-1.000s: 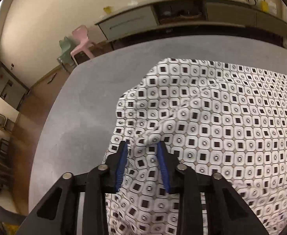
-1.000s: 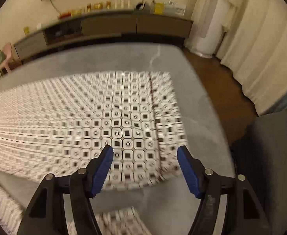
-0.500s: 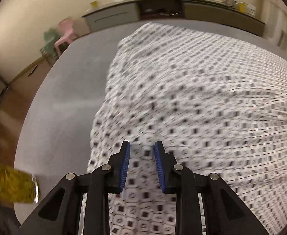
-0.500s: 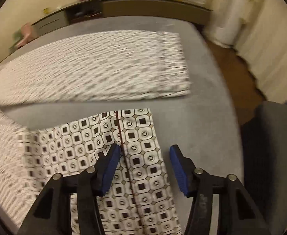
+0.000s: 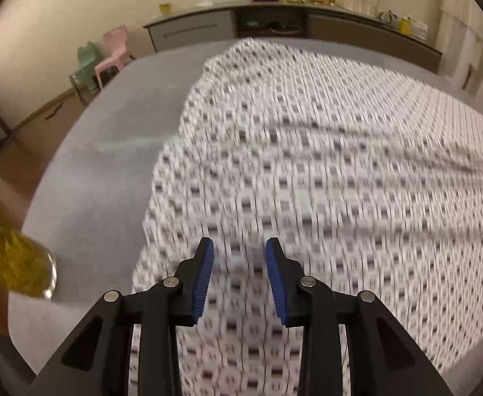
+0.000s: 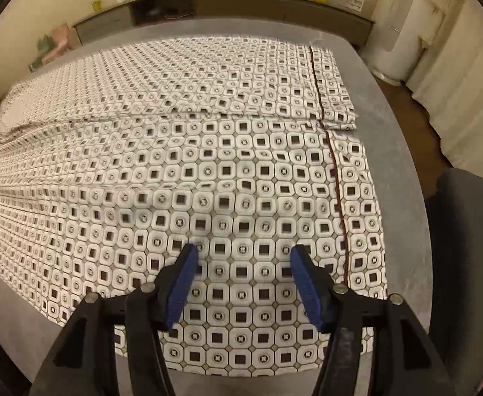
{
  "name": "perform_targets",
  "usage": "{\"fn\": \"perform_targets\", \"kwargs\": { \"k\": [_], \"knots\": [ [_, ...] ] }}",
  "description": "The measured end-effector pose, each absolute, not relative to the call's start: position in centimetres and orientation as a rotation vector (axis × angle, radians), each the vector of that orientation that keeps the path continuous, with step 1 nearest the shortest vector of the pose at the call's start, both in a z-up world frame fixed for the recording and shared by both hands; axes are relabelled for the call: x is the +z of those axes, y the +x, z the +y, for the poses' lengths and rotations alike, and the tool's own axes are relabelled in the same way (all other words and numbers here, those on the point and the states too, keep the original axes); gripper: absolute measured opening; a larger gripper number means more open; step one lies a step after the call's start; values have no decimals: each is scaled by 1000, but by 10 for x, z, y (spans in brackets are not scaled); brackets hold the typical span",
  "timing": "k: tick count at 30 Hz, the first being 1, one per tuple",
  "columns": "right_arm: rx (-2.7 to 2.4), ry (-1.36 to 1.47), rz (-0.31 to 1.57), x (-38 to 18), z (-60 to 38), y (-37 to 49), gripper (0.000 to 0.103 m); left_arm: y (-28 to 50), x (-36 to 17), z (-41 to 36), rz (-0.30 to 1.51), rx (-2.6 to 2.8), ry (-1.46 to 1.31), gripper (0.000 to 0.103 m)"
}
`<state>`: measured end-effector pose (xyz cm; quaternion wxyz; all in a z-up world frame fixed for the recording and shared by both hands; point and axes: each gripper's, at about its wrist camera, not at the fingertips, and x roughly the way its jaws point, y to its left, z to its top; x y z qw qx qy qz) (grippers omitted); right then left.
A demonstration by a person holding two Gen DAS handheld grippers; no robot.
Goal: Fold clothes
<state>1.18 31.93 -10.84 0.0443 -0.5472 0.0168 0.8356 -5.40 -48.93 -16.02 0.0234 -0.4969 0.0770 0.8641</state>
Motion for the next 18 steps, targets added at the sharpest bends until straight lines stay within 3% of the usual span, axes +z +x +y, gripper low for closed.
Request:
{"fn": "perform_targets", "kwargs": {
  "k": [4,10,18],
  "knots": [
    [2509,-1779,39,-116,321,7,60,-39,-160,-502,228,2687,-1531,35],
    [2412,-1905,-273,-120,300,-23,61,-33,-148,-516,291,2696,-1541,35],
    [2462,-1973,-120,-146,326,-44,67,-13,-158,-527,288,2684,-1508,35]
  ]
}}
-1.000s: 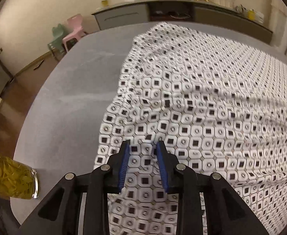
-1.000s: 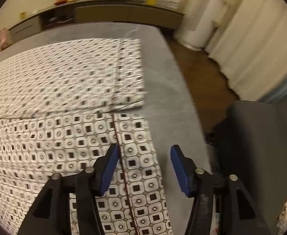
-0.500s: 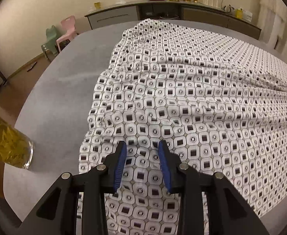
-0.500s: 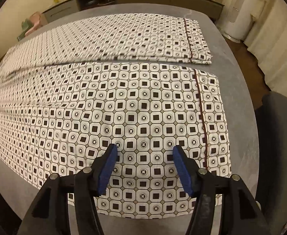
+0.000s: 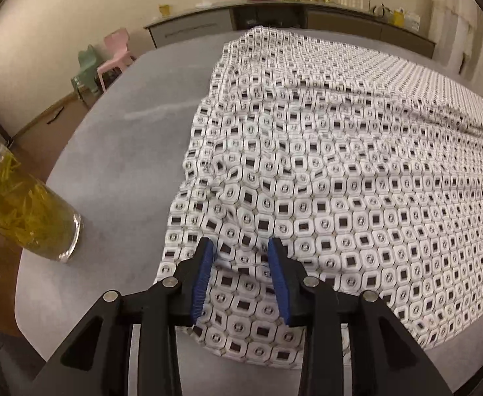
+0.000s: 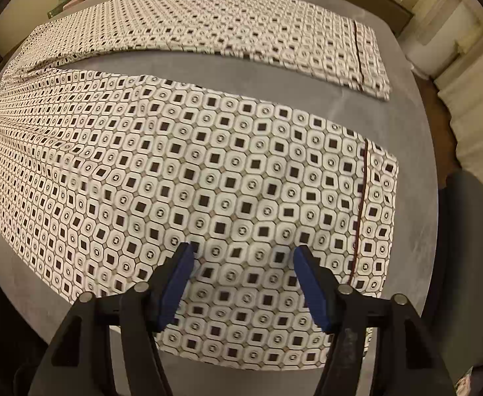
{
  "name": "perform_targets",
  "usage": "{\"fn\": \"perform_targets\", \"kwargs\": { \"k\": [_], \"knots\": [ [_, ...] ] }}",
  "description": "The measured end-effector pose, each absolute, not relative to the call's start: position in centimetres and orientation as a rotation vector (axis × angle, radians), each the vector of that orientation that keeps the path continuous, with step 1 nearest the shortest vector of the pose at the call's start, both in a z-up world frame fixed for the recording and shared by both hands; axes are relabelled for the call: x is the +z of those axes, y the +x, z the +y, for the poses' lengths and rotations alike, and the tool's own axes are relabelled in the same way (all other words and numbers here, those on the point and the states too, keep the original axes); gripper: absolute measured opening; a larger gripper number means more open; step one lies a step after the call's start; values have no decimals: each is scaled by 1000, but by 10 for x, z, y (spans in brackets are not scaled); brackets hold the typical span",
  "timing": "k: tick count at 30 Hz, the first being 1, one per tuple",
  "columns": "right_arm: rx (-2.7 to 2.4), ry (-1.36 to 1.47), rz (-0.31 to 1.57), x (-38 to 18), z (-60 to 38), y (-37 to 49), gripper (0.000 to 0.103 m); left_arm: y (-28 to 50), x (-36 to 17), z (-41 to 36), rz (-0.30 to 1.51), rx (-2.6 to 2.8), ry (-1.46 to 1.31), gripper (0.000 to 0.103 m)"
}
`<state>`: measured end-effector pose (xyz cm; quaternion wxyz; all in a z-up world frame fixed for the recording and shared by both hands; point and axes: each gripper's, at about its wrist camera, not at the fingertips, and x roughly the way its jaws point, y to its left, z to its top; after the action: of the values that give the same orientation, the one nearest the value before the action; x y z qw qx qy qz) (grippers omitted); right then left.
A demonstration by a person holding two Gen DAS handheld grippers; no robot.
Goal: Fold clothes
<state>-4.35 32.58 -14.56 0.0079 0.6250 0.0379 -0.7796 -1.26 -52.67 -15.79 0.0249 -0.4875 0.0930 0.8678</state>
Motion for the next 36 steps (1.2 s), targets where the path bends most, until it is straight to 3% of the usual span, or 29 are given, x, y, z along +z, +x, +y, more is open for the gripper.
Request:
{"fn": "perform_targets", "kwargs": {
  "k": [5,10,16,20,22,25,27,33,36],
  "knots": [
    [-2381,2005,103,-160,342,-54,70,-14,-159,-534,321,2692,-1548,37],
    [-2600,1913,-71,-159,369,-92,70,-7,-143,-518,270,2715,-1447,33],
    [-2605,1972,-149,-183,390,-139,74,-5,-163,-503,350,2674,-1467,34],
    [-2640,1934,-137,-171,411,-186,75,-8,-156,-516,217,2646,-1544,34],
    [-2719,1857,-222,-155,430,-215,75,-10,-149,-516,136,2625,-1552,35],
    [-2827,1754,-353,-135,440,-235,75,-21,-135,-505,11,2597,-1556,49],
    [-2879,1710,-424,-123,445,-227,75,-30,-124,-493,-68,2575,-1554,51],
    [-2912,1721,-527,-114,461,-266,75,-74,-80,-404,-155,2432,-1472,55],
    [-2955,1750,-442,-121,465,-276,77,-104,-68,-358,-289,2318,-1448,58]
  ]
}}
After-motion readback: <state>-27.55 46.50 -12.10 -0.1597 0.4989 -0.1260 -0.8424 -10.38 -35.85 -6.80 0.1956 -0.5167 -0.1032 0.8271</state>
